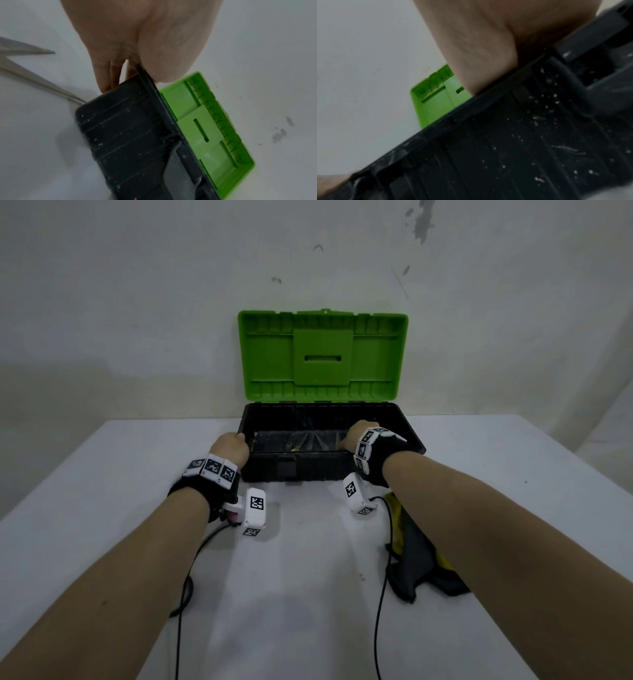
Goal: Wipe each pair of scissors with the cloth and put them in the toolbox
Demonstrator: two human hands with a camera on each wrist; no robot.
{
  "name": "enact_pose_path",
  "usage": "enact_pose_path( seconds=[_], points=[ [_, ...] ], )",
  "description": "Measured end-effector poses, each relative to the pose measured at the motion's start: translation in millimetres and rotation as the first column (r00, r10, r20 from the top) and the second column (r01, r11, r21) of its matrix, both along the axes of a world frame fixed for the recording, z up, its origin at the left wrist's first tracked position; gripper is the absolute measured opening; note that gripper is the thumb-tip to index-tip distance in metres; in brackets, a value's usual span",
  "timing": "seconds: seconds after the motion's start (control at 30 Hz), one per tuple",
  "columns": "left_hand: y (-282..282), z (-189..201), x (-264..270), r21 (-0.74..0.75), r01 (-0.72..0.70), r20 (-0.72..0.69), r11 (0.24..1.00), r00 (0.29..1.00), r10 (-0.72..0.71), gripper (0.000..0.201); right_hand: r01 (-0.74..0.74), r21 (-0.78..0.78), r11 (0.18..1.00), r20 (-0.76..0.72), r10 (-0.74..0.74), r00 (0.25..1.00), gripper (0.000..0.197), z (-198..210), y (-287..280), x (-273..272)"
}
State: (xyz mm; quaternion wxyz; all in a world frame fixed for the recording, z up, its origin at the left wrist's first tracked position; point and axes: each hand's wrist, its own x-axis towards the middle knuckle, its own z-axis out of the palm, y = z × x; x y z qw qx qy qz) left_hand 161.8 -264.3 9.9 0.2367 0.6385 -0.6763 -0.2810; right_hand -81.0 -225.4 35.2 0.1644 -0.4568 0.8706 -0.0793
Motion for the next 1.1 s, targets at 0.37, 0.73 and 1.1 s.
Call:
enact_pose_path(
  seconds=[0.37,0.73,1.1],
  points=[
    [75,5,41,-0.032,-0.019,0.027,0.999,0.999,0.020,0.035,-0.082,-0.273,0.959,-0.177,0.033,0.984,0.034,6,77,13],
    [163,-18,96,-0.007,0.004,0.488,1.000,0.873,0.000,0.032,-0.087,-0.285,0.955,-0.144,0.047,0.988,0.026,-19,179,11],
    [179,-24,118,0.027,-0.055,0.663,0.998,0.748,0.023,0.029,-0.020,-0.053,0.998,-0.109,0.015,0.994,0.029,-32,206,-7]
  ],
)
